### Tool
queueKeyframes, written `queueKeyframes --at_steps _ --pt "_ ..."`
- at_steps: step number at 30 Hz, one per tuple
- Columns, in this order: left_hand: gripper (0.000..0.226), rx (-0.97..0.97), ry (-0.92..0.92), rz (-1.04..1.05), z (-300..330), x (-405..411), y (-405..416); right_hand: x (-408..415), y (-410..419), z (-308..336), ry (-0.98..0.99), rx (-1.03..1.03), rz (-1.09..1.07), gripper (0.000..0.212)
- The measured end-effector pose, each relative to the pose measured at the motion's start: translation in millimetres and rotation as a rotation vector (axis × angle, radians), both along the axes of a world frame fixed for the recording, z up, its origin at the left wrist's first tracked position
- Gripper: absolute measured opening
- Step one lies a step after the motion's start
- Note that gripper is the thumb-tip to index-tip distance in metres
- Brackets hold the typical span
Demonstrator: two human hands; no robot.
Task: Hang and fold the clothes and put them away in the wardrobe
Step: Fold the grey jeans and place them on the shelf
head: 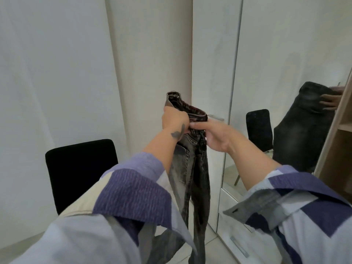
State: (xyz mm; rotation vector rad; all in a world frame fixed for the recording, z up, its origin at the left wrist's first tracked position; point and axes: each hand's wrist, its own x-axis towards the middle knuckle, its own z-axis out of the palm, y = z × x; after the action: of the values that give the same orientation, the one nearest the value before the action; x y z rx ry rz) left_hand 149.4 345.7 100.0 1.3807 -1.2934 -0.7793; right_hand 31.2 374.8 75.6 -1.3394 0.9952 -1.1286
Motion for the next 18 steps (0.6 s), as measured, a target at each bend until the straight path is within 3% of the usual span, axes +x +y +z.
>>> queueKeyframes --at_steps 3,6,9,11,14,16,18 --pt "0.016 -0.011 0.050 -0.047 7.5 0.2 6.2 9.5 -5.9 -1.2 0.170 -0.099 -0.077 0.051" --pt "0.026 -0.085 -0.012 -0.099 2.1 10.6 -2.2 18.2 -17.9 -0.9 0.239 -0.170 -0.354 0.049" --pt "0.020 -0.121 0.014 -0.178 -7.5 25.8 -1.8 17.1 -18.8 4.4 0.206 -0.192 -0.425 0.051" --pt "0.025 -0.174 -0.072 -0.103 -15.5 38.8 -3.3 11.9 -14.1 12.0 0.191 -0.185 -0.457 0.052" --pt "0.073 -0.193 -0.180 0.044 -33.1 57.0 -6.2 0.9 -6.7 22.5 0.136 -0.202 -0.471 0.054" --pt "0.100 -0.103 -0.089 -0.037 -39.9 62.5 -2.8 -7.4 -0.7 29.8 0.081 -0.202 -0.484 0.053" --pt "0.105 -0.053 0.054 -0.177 -42.4 60.8 0.5 -19.0 4.4 35.9 0.026 -0.194 -0.504 0.053"
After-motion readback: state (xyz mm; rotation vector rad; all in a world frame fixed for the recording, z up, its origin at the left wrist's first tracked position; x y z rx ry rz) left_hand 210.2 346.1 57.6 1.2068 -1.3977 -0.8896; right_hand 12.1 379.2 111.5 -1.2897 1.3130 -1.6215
